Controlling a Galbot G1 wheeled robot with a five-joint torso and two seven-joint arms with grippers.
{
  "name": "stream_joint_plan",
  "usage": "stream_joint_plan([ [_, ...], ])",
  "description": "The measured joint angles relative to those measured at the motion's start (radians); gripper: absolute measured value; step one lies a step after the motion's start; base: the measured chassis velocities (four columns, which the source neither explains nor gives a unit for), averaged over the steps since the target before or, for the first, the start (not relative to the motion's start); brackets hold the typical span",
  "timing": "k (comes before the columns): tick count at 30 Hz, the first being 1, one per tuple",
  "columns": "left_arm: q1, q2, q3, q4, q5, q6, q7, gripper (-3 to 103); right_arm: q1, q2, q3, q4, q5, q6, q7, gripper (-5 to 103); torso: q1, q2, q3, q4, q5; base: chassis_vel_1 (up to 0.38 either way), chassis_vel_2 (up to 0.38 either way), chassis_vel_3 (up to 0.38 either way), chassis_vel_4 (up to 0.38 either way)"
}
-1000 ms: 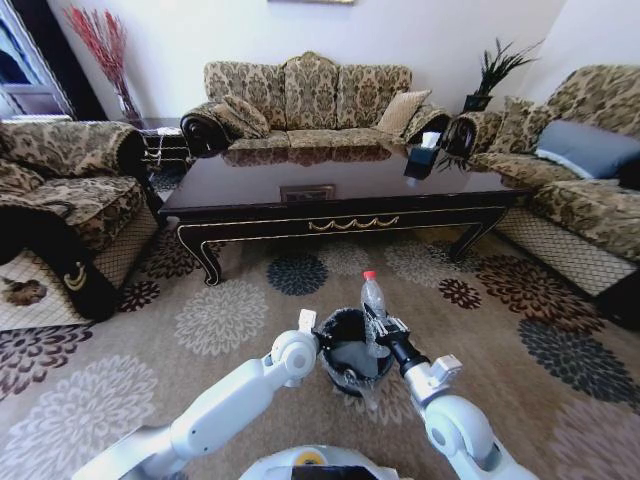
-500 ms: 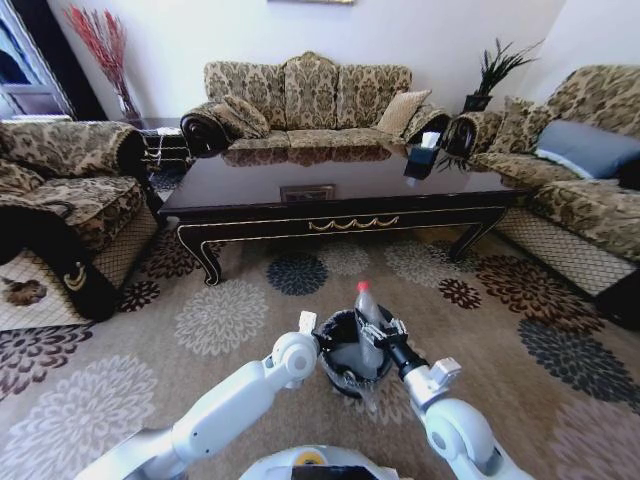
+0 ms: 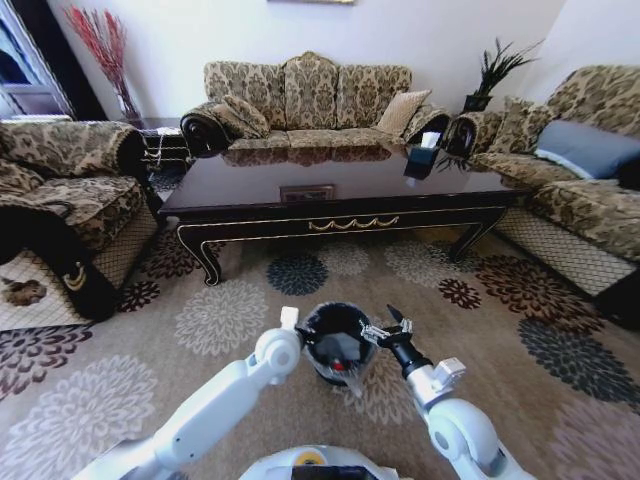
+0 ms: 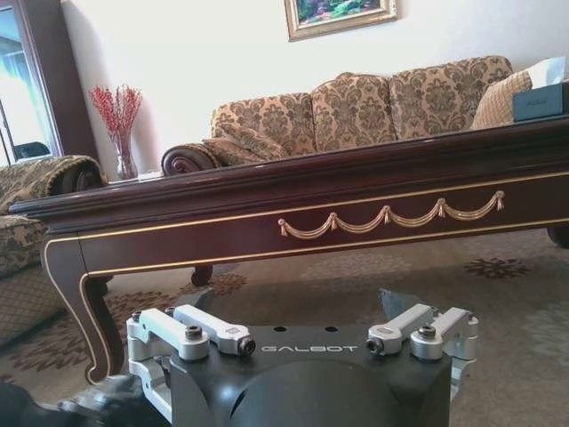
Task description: Move to the front of the table and pick up the trash from the floor, then place it into the trash bin.
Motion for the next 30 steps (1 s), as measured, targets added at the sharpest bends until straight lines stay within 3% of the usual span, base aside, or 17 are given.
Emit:
stream_joint_plan([
  [6, 0.072, 0.050, -0.120, -0.016, -0.026, -0.007, -0.017, 0, -0.005, 0.011, -0.004, -0.009, -0.013, 0.007, 0.000, 100, 0.000, 0.000, 0.000, 0.0001, 0.0000, 0.000, 0.000, 0.000, 0.000],
  [12, 0.115, 0.068, -0.183, -0.016, -0.068, -0.013, -0.041, 0, -0.003, 0.020, -0.013, -0.017, -0.022, 0.007, -0.001, 100, 0.000, 0.000, 0.000, -0.0001, -0.0001, 0.000, 0.000, 0.000, 0.000],
  [19, 0.145, 0.068, -0.196, 0.013, -0.098, -0.004, -0.085, 0, -0.012, 0.021, -0.013, -0.020, -0.030, 0.011, -0.002, 100, 0.000, 0.000, 0.000, 0.0000, 0.0000, 0.000, 0.000, 0.000, 0.000],
  [30, 0.149, 0.065, -0.195, 0.034, -0.108, 0.017, -0.103, 0, -0.017, 0.025, -0.016, -0.023, -0.037, 0.012, -0.003, 100, 0.000, 0.000, 0.000, -0.0001, 0.0001, 0.000, 0.000, 0.000, 0.000],
])
